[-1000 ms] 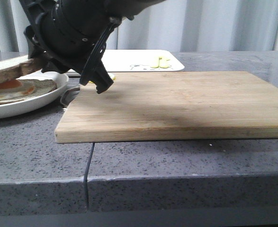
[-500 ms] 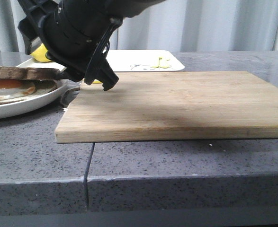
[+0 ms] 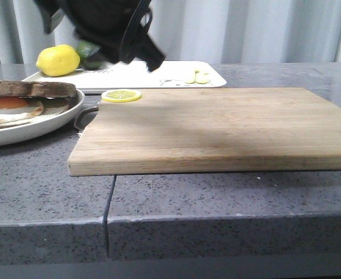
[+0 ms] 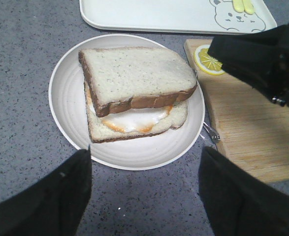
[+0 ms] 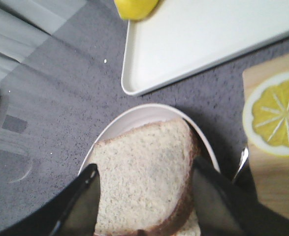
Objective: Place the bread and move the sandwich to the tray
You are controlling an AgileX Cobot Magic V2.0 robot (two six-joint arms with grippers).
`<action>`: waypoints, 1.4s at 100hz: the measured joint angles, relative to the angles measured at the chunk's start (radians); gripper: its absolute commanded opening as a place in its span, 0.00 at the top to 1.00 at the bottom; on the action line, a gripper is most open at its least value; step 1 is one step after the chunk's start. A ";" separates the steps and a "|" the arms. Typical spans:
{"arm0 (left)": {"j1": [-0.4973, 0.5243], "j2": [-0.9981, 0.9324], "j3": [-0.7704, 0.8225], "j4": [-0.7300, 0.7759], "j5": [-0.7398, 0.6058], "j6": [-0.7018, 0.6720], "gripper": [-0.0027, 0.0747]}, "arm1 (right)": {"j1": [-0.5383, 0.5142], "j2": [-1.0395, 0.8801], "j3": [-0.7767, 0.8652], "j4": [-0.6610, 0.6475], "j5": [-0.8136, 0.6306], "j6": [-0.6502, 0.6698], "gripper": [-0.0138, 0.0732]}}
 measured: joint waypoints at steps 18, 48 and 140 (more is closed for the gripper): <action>0.000 0.000 0.000 0.000 0.000 0.000 0.40 | -0.051 -0.111 0.038 -0.118 -0.015 -0.068 0.35; 0.000 0.000 0.000 0.000 0.000 0.000 0.40 | -0.268 -0.368 0.175 -0.454 0.050 -0.082 0.35; 0.000 0.000 0.000 0.000 0.000 0.000 0.40 | -0.804 -1.200 0.783 -1.560 0.348 0.613 0.35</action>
